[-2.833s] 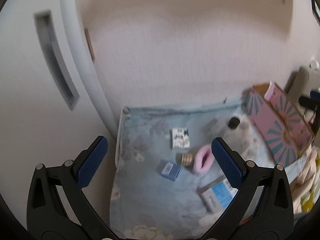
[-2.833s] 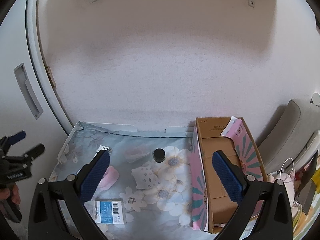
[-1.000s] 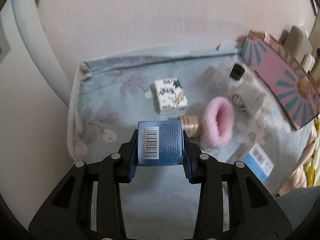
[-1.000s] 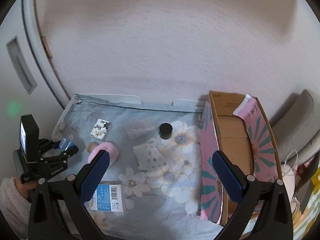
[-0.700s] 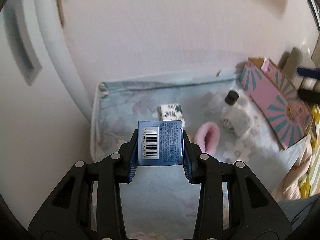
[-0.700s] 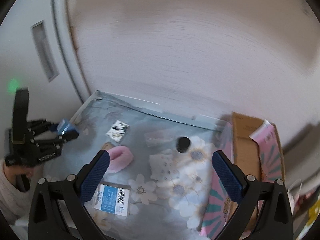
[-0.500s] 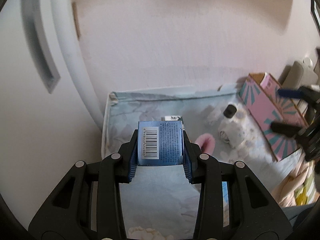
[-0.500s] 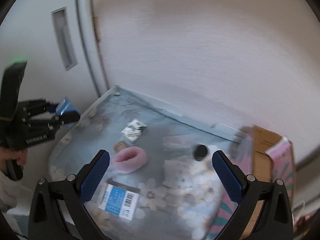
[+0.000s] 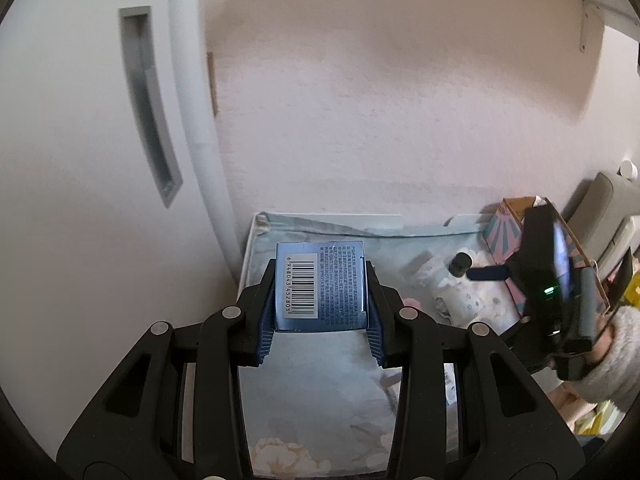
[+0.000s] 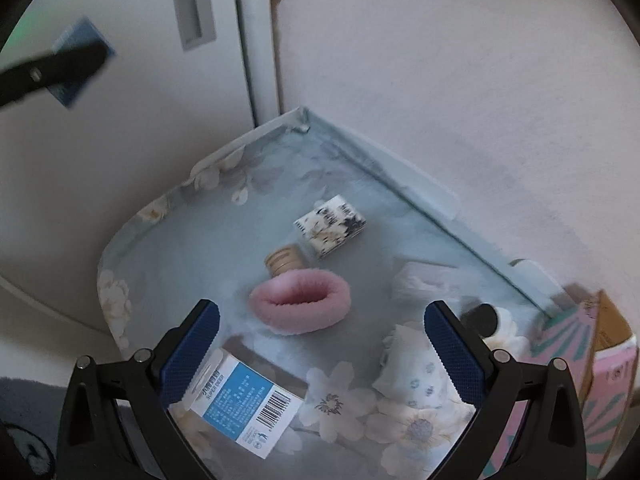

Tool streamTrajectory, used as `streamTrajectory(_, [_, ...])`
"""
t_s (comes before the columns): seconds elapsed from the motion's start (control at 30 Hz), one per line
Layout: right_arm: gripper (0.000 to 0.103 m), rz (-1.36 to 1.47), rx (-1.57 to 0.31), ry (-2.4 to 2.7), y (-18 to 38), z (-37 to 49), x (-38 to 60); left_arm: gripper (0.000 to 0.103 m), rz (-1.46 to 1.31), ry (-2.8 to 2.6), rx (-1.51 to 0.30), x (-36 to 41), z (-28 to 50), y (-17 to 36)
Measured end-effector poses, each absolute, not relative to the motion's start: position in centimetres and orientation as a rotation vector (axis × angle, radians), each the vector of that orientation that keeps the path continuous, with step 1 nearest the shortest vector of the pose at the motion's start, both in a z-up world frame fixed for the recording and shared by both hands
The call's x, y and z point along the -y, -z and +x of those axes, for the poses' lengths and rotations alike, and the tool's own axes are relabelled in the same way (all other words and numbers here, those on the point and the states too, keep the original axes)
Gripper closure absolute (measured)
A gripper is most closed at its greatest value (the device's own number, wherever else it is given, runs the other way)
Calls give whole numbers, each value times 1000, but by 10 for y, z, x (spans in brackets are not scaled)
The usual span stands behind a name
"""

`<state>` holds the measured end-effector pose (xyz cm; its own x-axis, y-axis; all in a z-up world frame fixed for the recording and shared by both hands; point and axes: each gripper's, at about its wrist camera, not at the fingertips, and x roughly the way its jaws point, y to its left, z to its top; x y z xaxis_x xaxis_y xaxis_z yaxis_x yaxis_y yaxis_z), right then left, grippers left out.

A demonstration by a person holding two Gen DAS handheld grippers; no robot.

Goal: Organize objects
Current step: 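Lift the blue box with the left tool while the right tool grasps the pink fuzzy ring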

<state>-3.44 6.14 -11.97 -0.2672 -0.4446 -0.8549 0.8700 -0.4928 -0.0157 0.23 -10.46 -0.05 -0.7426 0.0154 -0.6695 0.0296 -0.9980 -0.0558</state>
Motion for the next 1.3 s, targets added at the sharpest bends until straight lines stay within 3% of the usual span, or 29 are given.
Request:
streamTrajectory(0.77, [2,1135,-821,1655,204,-41,-6,69,1092,2871,-215,106,36,-5])
streamTrajectory(0.97, [32,1134,-852,1667,205,-39,-3,69,1098,2867,-220,109,39,-5])
streamTrajectory(1.3, [59,1179,-777,1771,196,-42,-12,69,1108,2880,-205,115,38,-6])
